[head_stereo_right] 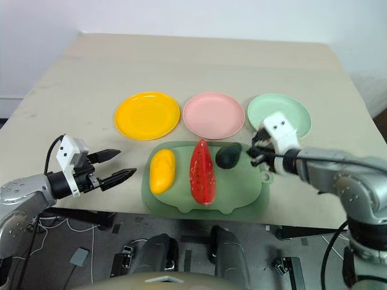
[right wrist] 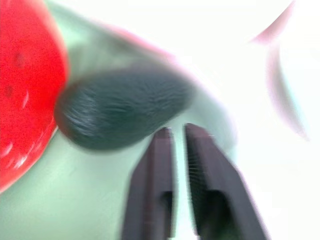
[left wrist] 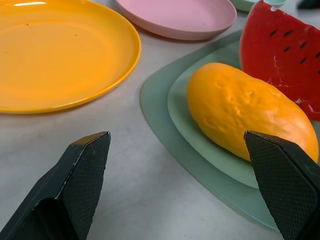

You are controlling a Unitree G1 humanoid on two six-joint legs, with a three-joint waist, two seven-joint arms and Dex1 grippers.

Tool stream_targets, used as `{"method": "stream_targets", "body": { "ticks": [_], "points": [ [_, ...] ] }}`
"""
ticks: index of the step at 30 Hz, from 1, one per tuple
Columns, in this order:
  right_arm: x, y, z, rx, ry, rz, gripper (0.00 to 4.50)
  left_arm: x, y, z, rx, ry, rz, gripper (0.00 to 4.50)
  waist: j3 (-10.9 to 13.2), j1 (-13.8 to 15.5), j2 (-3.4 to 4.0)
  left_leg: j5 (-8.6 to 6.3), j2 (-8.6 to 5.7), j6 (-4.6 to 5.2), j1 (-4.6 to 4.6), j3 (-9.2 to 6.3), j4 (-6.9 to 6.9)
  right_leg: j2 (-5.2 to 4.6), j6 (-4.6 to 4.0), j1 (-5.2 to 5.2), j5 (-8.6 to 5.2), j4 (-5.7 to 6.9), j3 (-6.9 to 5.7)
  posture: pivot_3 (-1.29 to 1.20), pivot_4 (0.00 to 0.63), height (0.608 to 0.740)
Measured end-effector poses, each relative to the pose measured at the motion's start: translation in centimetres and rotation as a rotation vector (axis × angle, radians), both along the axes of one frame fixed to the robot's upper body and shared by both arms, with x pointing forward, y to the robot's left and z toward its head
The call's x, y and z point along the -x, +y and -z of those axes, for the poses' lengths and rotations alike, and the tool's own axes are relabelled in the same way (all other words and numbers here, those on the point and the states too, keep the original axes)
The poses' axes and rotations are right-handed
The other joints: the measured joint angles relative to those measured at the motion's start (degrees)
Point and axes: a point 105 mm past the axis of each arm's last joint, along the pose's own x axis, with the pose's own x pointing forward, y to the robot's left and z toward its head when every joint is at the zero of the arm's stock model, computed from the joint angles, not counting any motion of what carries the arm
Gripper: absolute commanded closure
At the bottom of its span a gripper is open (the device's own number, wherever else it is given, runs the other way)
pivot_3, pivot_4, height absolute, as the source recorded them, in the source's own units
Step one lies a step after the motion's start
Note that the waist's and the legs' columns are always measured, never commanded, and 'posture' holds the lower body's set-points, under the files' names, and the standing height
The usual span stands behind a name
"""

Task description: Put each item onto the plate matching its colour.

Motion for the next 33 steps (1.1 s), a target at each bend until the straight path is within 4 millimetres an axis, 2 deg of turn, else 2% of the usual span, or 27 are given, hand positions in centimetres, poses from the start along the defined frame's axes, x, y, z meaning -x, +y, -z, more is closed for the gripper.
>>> {"method": "stream_targets", "body": {
  "ticks": [2, 5, 6, 8, 10, 15, 22, 27, 32, 33],
  "points": [
    [-0.6, -1.2, -0.8, 0.04, -0.03, 0.008, 4.06, 0.0, 0.0, 0.0, -0.001, -0.002, -0.003, 0.0, -0.01, 0.24, -0.02, -0.01, -0.01, 0.01, -0.06, -0.05, -0.01, 0.0, -0.12, 0.0, 0.08, -0.05, -0.07, 0.0, 0.15, 0.74],
    [-0.9, -1.8, -0.4, 0.083, -0.03, -0.029, 4.06, -0.1, 0.1, 0.0, -0.004, -0.008, -0.007, 0.0, -0.01, 0.09, -0.02, -0.03, -0.01, 0.05, -0.06, -0.02, -0.02, 0.0, -0.03, 0.0, 0.13, -0.1, -0.06, 0.0, 0.15, 0.74],
    [-1.2, -1.9, -0.2, 0.07, -0.022, -0.041, 3.9, -0.1, 0.1, -0.1, -0.004, -0.01, -0.008, 0.0, -0.01, -0.01, -0.02, -0.03, -0.01, 0.05, -0.06, 0.0, -0.01, -0.01, -0.02, 0.0, 0.14, -0.11, -0.05, 0.0, 0.15, 0.74],
    [-1.5, -2.4, 0.1, 0.039, 0.001, -0.038, 3.47, -0.1, 0.1, -0.1, -0.005, -0.016, -0.01, 0.0, 0.0, -0.12, -0.02, -0.03, -0.01, 0.05, -0.05, 0.03, 0.0, -0.01, -0.03, 0.0, 0.14, -0.1, -0.03, 0.0, 0.15, 0.74],
    [-1.7, -2.1, -0.2, 0.007, 0.01, -0.058, 2.77, -0.1, 0.1, -0.1, -0.007, -0.017, -0.013, 0.0, 0.0, -0.18, -0.01, -0.03, 0.01, 0.05, -0.03, 0.01, 0.0, 0.0, -0.03, 0.0, 0.14, -0.07, -0.03, 0.0, 0.15, 0.74],
    [-1.6, 0.8, -0.8, -0.081, 0.015, -0.156, 1.05, -0.1, 0.2, 0.0, -0.009, -0.017, -0.015, 0.0, 0.0, -0.34, -0.01, -0.02, 0.05, 0.03, -0.01, -0.03, 0.0, 0.04, -0.03, -0.01, 0.15, 0.01, -0.06, 0.0, 0.15, 0.74],
    [-0.5, 3.2, -0.2, -0.057, 0.002, -0.316, 1.05, 0.1, 0.3, 0.3, -0.01, -0.004, -0.02, 0.0, 0.0, -0.04, -0.01, -0.03, 0.0, 0.05, -0.07, 0.0, 0.02, -0.05, -0.03, -0.03, 0.16, -0.03, -0.05, 0.0, 0.15, 0.74],
    [-0.3, 3.7, -0.1, 0.009, -0.039, -0.427, 1.05, 0.0, 0.3, 0.2, -0.013, -0.006, -0.019, 0.0, 0.0, 0.04, -0.01, -0.02, 0.01, 0.04, -0.04, -0.01, 0.02, -0.02, -0.03, -0.03, 0.15, 0.01, -0.06, 0.0, 0.15, 0.74],
    [-1.3, 3.2, 1.0, 0.052, 0.002, -0.49, 0.04, -0.1, 0.4, 0.1, -0.019, -0.012, -0.023, 0.0, 0.0, -0.09, 0.0, -0.02, 0.0, 0.03, -0.01, 0.01, 0.04, -0.01, -0.06, -0.02, 0.15, 0.02, -0.05, 0.0, 0.15, 0.74],
    [-1.5, 3.0, 1.0, 0.052, 0.009, -0.49, 0.04, 0.0, 0.4, 0.2, -0.02, -0.01, -0.025, 0.0, 0.0, -0.07, 0.0, -0.02, 0.01, 0.03, -0.01, 0.01, 0.03, -0.01, -0.05, -0.02, 0.16, 0.03, -0.05, 0.0, 0.15, 0.74]
  ]
}}
